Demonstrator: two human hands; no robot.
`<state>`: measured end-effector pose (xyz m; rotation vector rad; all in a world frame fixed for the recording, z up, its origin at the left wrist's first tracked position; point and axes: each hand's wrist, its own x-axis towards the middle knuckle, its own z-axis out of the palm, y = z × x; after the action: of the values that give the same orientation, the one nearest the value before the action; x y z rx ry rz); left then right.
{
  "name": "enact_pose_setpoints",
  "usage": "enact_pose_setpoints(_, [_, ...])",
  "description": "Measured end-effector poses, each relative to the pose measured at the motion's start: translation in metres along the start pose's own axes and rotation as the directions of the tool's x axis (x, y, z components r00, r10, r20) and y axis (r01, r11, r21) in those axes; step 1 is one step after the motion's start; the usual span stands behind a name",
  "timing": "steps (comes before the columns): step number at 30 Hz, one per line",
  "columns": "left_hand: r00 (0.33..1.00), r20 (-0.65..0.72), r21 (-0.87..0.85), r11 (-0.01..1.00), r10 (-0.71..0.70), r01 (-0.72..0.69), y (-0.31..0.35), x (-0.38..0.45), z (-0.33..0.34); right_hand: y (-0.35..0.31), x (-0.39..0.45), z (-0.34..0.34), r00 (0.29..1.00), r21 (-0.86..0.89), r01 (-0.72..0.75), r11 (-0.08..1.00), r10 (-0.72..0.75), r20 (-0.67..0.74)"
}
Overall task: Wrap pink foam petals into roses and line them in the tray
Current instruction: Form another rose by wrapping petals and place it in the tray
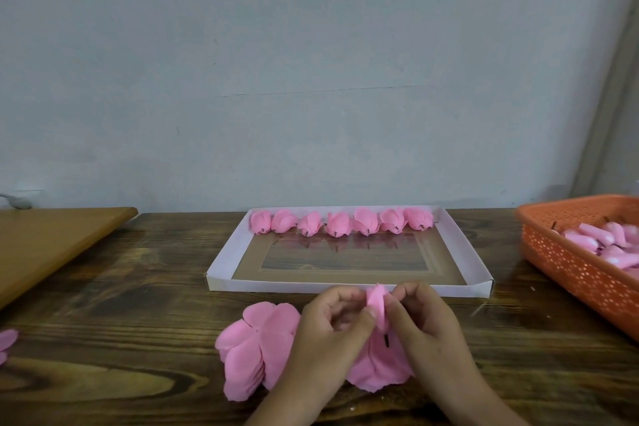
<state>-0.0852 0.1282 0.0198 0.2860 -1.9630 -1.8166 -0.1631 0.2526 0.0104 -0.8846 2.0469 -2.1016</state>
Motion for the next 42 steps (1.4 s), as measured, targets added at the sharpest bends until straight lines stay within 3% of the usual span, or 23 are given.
enact_pose_setpoints(8, [0.997, -0.077, -0.074, 0.997, -0.019, 0.013, -0.0005, 0.0024, 0.0004, -0.0025, -0.0008, -0.0004, 0.998, 0.037, -0.012, 0.999, 0.009, 0.065])
enact_pose_setpoints(15, [0.993, -0.118, -0.081, 0.997, 0.001, -0.011, 0.0038, 0.0014, -0.0017, -0.0006, 0.0026, 0.0001, 0.996, 0.151, -0.075, 0.986, 0.08, -0.025])
enact_pose_setpoints(23, [0.999, 0.049, -0.052, 0.998, 0.025, -0.022, 0.0082, -0.0027, -0.0014, -0.0009, 0.0037, -0.0034, 0.996, 0.17, -0.038, 0.985, 0.051, -0.071])
enact_pose_setpoints(42, [0.995, 0.093, -0.098, 0.994, -0.03, 0.039, 0.0089, -0.0011, -0.007, -0.0058, 0.0049, -0.0073, 0.991, 0.362, -0.132, 0.923, 0.117, 0.061])
